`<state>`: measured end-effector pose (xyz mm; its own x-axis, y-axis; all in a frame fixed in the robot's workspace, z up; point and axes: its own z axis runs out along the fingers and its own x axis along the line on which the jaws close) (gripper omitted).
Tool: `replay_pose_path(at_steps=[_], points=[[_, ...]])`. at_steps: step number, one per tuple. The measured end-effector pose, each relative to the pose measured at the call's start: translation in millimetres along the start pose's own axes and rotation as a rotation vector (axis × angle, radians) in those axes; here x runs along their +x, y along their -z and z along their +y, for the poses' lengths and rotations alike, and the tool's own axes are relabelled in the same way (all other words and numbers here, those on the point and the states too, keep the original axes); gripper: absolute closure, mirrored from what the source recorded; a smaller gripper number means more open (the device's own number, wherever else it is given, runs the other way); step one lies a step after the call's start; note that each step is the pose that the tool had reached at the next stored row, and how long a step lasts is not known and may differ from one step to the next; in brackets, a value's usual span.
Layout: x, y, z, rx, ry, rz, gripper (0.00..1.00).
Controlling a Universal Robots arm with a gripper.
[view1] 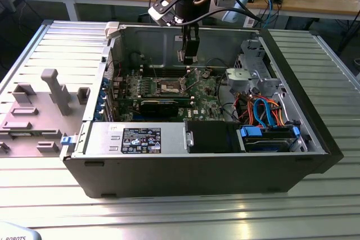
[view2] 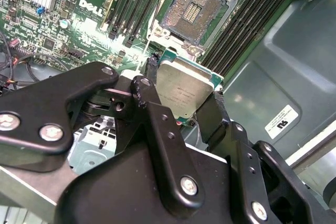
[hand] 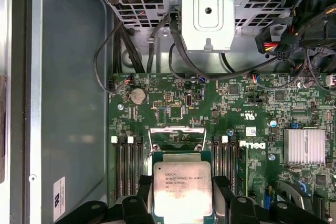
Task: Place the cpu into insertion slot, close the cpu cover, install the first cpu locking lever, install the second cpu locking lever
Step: 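Place the cpu into insertion slot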
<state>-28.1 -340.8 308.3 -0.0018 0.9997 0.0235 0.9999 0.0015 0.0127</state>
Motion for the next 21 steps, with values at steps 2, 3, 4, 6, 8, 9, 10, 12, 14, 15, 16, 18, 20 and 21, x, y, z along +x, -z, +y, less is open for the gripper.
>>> replay_pose_path(at_steps=[2, 3, 4, 6, 8, 9, 10, 12, 14, 15, 16, 18, 20, 21], points=[[0.0, -1.6, -0.1, 0.0000, 0.000, 0.0000, 0.46], [-0.1, -3.2, -0.1, 0.0000, 0.000, -0.0001, 0.46], [-0.1, -4.3, -0.1, 0.0000, 0.000, -0.0002, 0.46], [-0.1, -4.8, -0.1, 0.0000, 0.000, -0.0001, 0.46], [-0.1, -5.3, -0.1, 0.0000, 0.000, -0.0001, 0.46], [-0.1, -5.5, -0.1, 0.0000, 0.000, -0.0001, 0.46], [-0.1, -5.8, -0.2, 0.0000, 0.000, -0.0002, 0.46], [-0.2, -6.2, -0.2, 0.0000, 0.000, -0.0002, 0.46], [-0.3, -10.9, -0.2, 0.0000, 0.000, -0.0001, 0.46], [-0.3, -11.0, -0.2, 0.0000, 0.000, -0.0001, 0.46], [-0.3, -11.2, -0.2, 0.0000, 0.000, -0.0001, 0.46], [-0.3, -11.5, -0.2, 0.0000, 0.000, -0.0001, 0.46], [-0.3, -12.7, -0.2, 0.0000, 0.000, -0.0002, 0.46], [-0.3, -12.8, -0.2, 0.0000, 0.000, -0.0001, 0.46]])
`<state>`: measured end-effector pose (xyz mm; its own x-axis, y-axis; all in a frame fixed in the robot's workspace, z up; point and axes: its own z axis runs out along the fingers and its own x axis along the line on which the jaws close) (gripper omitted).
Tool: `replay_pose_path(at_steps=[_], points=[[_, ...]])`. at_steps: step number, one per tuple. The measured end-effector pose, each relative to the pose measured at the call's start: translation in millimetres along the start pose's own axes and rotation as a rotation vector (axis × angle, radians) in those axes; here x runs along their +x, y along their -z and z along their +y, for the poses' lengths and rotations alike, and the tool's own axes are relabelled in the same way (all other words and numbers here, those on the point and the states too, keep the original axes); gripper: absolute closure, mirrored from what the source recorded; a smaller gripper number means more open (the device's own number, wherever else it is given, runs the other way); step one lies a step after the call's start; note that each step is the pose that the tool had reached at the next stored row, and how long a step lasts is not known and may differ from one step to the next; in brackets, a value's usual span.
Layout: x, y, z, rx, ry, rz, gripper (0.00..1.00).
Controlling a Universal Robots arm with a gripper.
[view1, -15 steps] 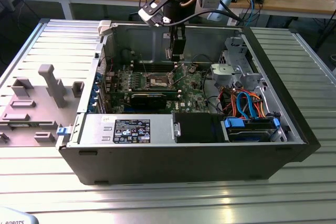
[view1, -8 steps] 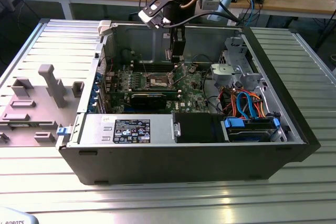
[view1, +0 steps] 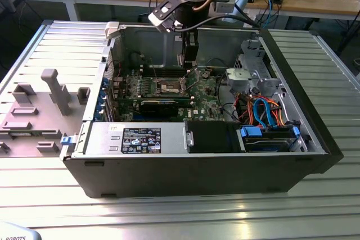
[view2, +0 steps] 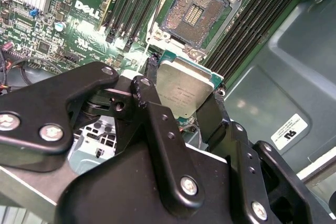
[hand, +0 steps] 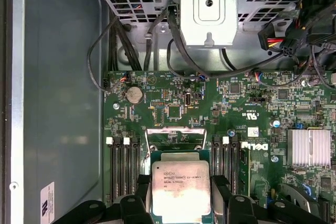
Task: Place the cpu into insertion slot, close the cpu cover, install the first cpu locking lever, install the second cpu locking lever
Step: 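Place the cpu into insertion slot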
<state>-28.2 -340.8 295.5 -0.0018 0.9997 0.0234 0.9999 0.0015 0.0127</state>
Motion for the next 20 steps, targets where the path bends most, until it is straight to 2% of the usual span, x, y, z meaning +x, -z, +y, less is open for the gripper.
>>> replay_pose_path(at_steps=[18, 20], points=[[-0.1, -3.2, 0.0, 0.0000, 0.000, 0.0000, 0.46], [-0.1, -5.9, -0.1, 0.0000, 0.000, 0.0000, 0.46]])
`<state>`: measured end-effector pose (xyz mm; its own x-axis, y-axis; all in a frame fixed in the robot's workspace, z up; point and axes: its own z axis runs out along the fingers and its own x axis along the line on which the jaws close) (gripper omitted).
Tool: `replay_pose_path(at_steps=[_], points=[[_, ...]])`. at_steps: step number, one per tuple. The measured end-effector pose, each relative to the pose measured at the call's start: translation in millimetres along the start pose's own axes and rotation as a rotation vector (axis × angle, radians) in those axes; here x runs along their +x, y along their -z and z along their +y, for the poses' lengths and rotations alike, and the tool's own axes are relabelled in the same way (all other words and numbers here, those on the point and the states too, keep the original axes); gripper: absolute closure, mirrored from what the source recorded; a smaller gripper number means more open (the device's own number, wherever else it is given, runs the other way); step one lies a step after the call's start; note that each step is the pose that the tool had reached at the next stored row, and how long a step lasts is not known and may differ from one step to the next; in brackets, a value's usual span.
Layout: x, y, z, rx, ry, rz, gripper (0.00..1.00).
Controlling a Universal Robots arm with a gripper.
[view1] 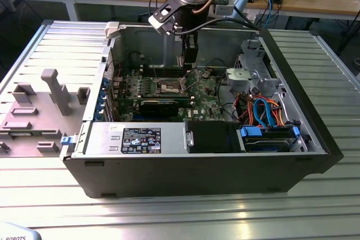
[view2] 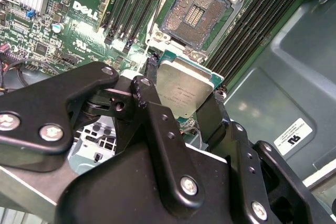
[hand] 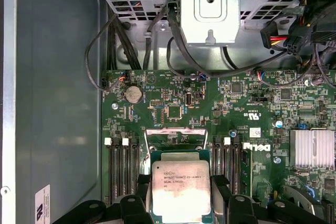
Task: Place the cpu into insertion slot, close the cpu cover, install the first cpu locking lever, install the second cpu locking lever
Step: 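Place the cpu into insertion slot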
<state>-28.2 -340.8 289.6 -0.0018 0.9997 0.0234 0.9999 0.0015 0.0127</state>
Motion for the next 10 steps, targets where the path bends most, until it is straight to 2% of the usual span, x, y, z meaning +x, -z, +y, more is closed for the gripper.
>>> replay_pose_path(at_steps=[10], points=[[-0.1, -3.4, 0.0, 0.0000, 0.000, 0.0000, 0.46]])
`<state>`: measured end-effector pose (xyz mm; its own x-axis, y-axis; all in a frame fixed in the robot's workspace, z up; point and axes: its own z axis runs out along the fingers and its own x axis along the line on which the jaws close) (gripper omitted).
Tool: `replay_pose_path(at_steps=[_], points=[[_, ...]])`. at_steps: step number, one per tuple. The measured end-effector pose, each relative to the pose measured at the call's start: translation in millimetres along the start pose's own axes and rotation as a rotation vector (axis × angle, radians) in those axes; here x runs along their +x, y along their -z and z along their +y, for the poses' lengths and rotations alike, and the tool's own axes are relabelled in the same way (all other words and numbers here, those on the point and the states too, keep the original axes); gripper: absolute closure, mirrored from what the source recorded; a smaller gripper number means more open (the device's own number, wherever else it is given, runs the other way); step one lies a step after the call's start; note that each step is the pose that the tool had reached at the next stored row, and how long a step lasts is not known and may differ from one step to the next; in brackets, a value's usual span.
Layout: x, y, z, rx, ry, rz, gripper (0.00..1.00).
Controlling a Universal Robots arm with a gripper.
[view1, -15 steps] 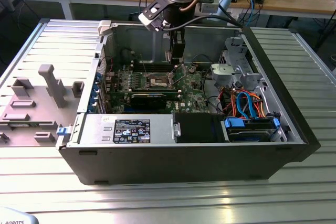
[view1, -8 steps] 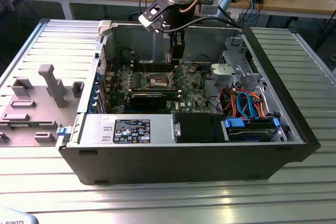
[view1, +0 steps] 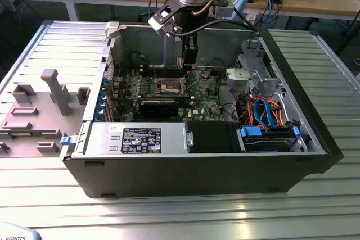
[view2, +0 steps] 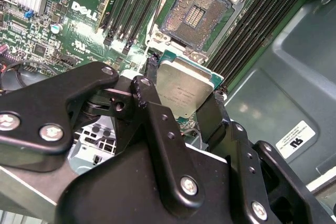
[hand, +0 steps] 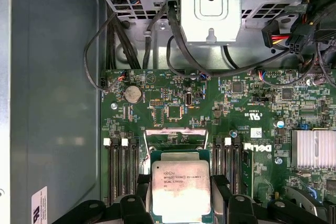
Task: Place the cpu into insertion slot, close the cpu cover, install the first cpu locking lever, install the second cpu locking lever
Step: 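Place the cpu into insertion slot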
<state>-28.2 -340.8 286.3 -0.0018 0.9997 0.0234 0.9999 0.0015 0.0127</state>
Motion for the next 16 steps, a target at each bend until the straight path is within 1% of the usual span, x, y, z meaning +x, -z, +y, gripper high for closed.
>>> replay_pose_path(at_steps=[2, 14, 16], points=[[-0.1, -5.3, -0.1, 0.0000, 0.000, 0.0000, 0.46], [0.0, -7.4, -0.8, 0.0000, 0.000, 0.0000, 0.46], [-0.2, -15.7, -1.3, 0.0000, 0.000, 0.0000, 0.46]])
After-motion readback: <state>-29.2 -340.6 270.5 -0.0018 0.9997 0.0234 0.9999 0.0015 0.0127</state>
